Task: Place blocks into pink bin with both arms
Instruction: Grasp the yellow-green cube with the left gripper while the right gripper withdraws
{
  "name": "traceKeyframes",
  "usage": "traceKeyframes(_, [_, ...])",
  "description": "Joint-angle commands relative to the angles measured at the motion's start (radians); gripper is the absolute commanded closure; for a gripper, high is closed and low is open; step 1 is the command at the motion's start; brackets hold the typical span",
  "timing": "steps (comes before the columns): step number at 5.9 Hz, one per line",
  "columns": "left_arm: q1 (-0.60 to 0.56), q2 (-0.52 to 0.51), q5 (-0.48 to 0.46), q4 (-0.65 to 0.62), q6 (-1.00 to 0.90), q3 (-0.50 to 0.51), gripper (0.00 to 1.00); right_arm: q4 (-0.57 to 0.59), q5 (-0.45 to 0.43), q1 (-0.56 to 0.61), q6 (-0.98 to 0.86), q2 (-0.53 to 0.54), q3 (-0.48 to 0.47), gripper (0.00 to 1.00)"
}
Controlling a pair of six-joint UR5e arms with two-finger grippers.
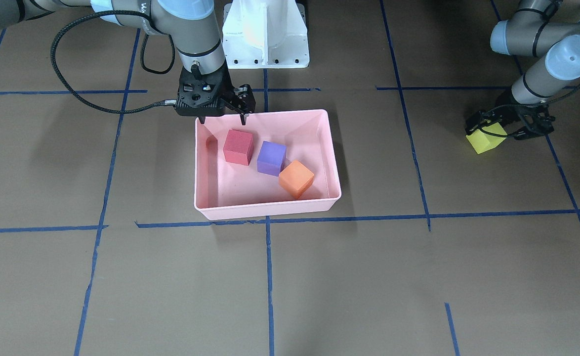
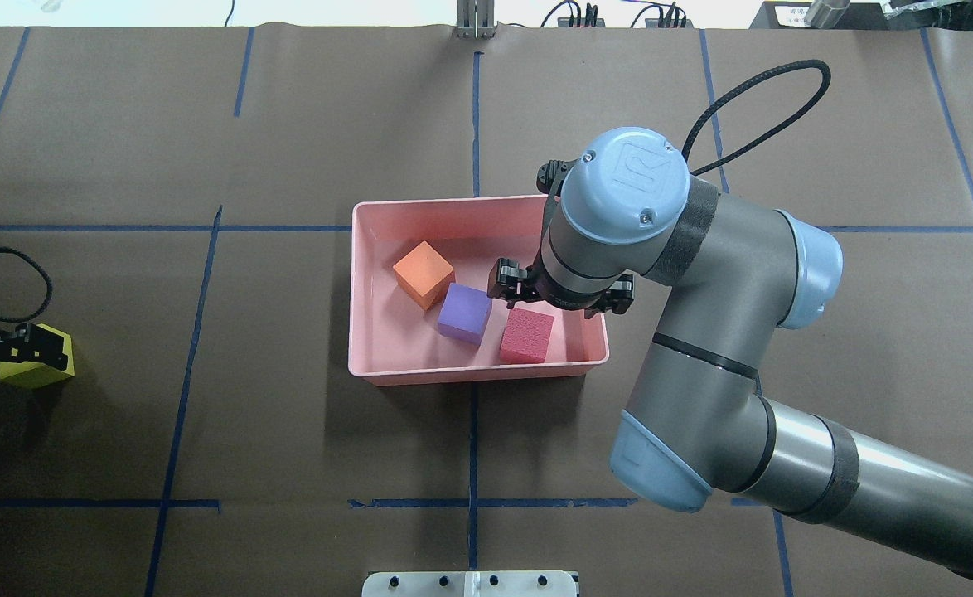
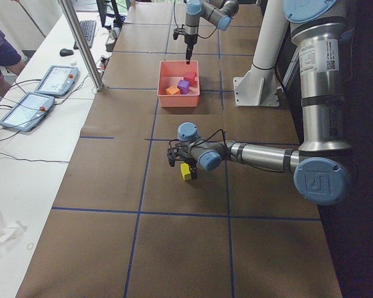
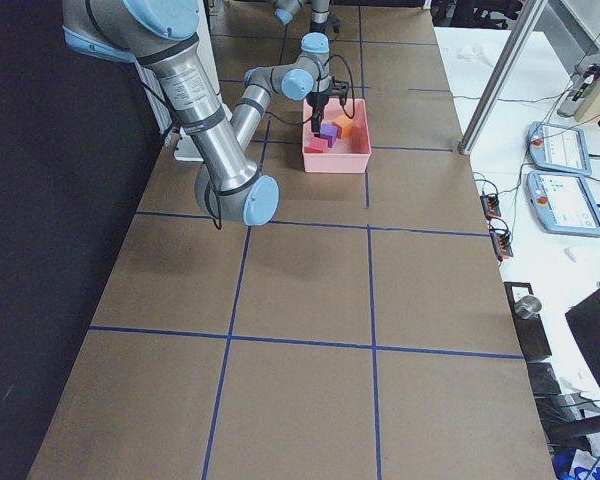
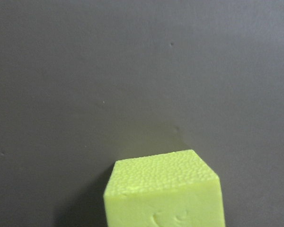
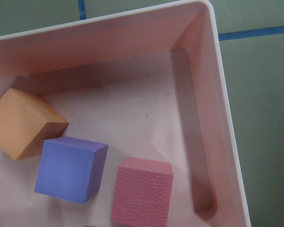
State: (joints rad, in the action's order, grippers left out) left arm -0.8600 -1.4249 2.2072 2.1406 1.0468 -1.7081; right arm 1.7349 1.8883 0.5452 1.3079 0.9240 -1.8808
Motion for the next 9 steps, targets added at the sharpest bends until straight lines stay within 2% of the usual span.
traceKeyframes(1, [0.001, -0.012, -0.003, 0.001, -0.007, 0.018, 0.27, 0.000, 0.000, 0.004, -0.004, 0.004, -0.006, 0.00])
traceKeyframes(2, [0.001, -0.014, -0.003, 0.001, -0.007, 0.015, 0.44, 0.000, 0.000, 0.005, -0.006, 0.004, -0.008, 0.00])
traceKeyframes(3, [-0.001, -0.026, -0.003, 0.001, -0.007, -0.005, 0.50, 0.000, 0.002, 0.013, -0.009, 0.006, -0.009, 0.00])
traceKeyframes(5, [-0.029, -0.104, -0.001, -0.008, -0.005, -0.051, 0.50, 0.002, 0.012, 0.050, -0.078, 0.018, -0.017, 0.00])
traceKeyframes(6, [-0.049, -0.168, 0.000, -0.024, -0.005, -0.076, 0.50, 0.002, 0.056, 0.108, -0.170, 0.057, -0.047, 0.00])
traceKeyframes(7, [-0.050, -0.304, 0.000, -0.139, 0.004, -0.093, 0.50, 0.002, 0.143, 0.193, -0.262, 0.103, -0.058, 0.00])
traceKeyframes(8, [-0.045, -0.498, 0.000, -0.388, 0.006, -0.123, 0.50, 0.000, 0.217, 0.293, -0.417, 0.161, -0.067, 0.00])
traceKeyframes(9, [-0.027, -0.661, -0.009, -0.553, 0.007, -0.125, 0.50, 0.000, 0.288, 0.393, -0.562, 0.220, -0.072, 0.00])
